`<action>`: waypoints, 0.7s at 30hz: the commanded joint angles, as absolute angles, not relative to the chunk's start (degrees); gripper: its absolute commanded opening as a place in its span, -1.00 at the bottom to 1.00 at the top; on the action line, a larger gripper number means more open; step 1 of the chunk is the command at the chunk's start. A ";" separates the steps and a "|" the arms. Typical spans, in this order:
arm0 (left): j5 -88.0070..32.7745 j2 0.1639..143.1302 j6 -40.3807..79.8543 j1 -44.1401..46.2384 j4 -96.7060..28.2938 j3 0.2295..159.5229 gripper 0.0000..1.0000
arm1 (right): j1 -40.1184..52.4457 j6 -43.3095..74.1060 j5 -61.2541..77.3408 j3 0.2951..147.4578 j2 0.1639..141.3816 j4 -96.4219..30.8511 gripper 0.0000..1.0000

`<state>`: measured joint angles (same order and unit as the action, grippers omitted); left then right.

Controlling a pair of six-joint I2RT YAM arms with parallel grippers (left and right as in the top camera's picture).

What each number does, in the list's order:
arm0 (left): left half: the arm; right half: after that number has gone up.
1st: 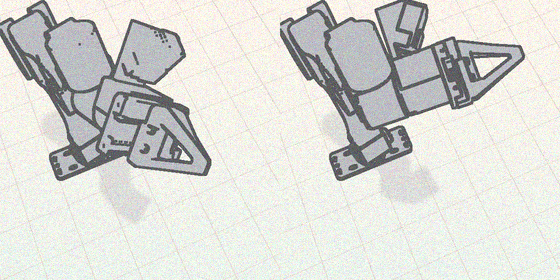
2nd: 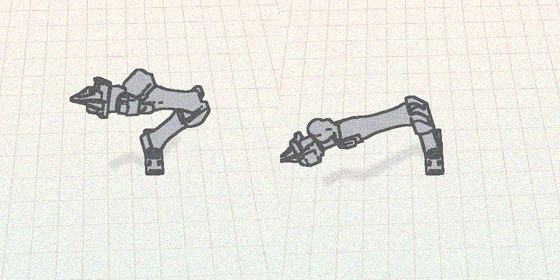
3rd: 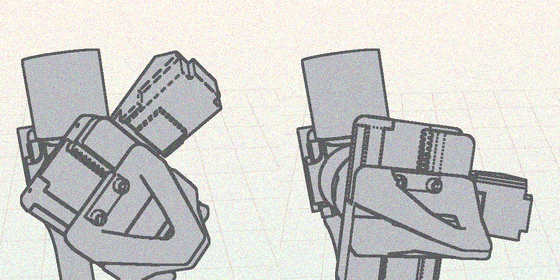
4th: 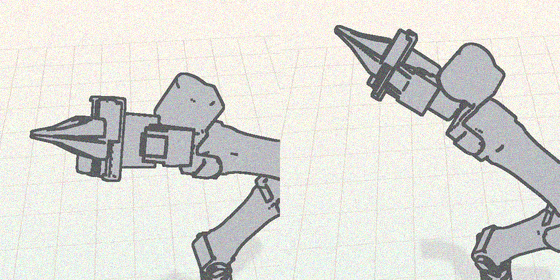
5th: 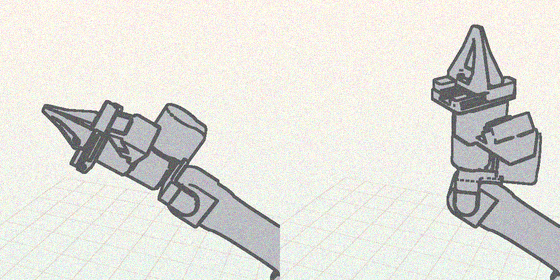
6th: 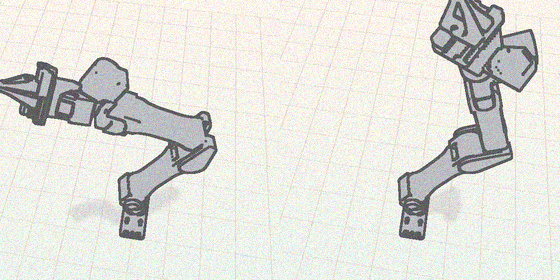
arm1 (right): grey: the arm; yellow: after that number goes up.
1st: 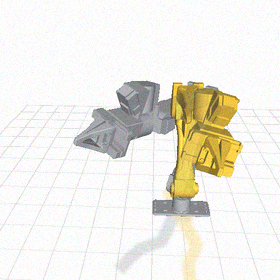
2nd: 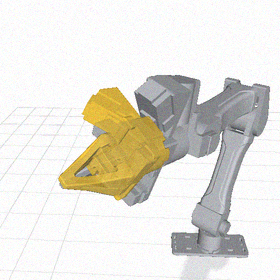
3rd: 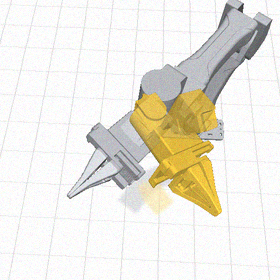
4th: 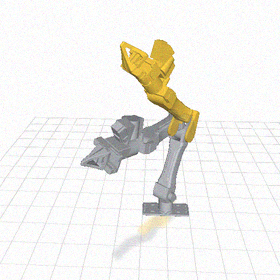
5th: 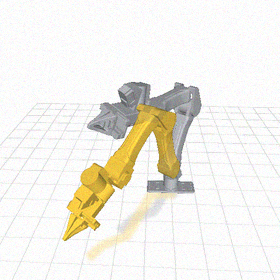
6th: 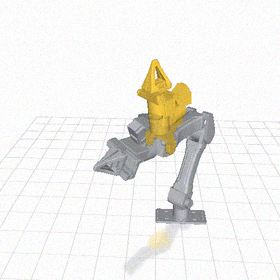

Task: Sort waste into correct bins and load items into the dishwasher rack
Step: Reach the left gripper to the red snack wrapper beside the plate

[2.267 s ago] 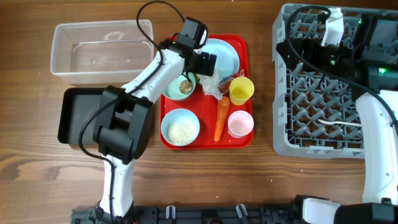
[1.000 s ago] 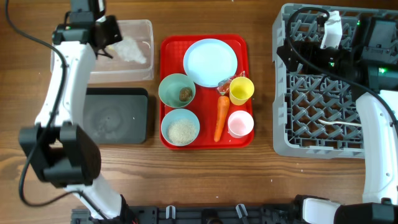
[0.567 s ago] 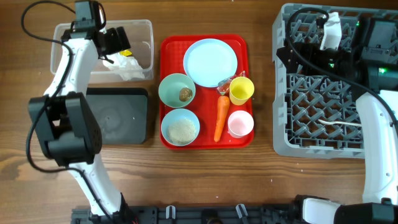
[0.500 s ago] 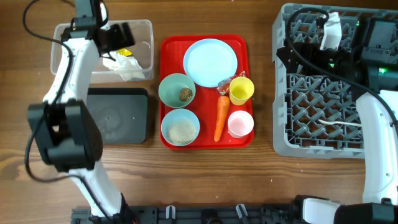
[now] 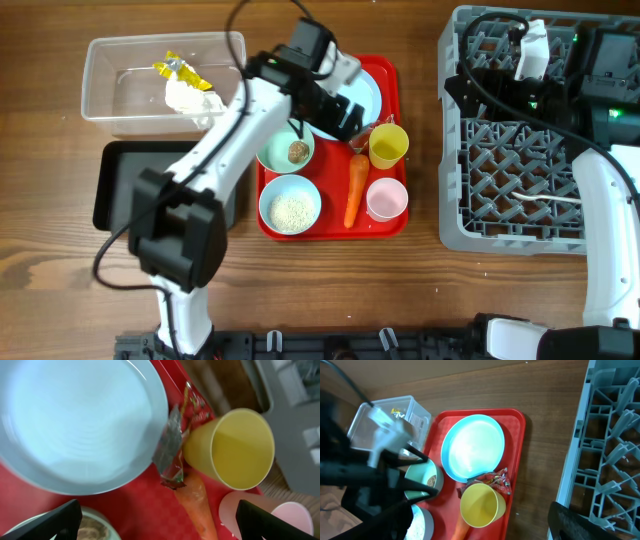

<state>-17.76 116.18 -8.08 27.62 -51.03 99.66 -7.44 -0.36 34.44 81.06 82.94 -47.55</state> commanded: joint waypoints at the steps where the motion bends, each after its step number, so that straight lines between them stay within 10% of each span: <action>1: -18.17 120.40 -11.81 29.80 -50.59 99.29 0.88 | -7.68 -1.48 33.82 82.00 82.32 -47.68 0.78; 21: -16.03 126.45 -11.79 30.17 -40.82 99.26 0.42 | -7.68 -1.48 31.24 82.00 82.32 -49.47 0.76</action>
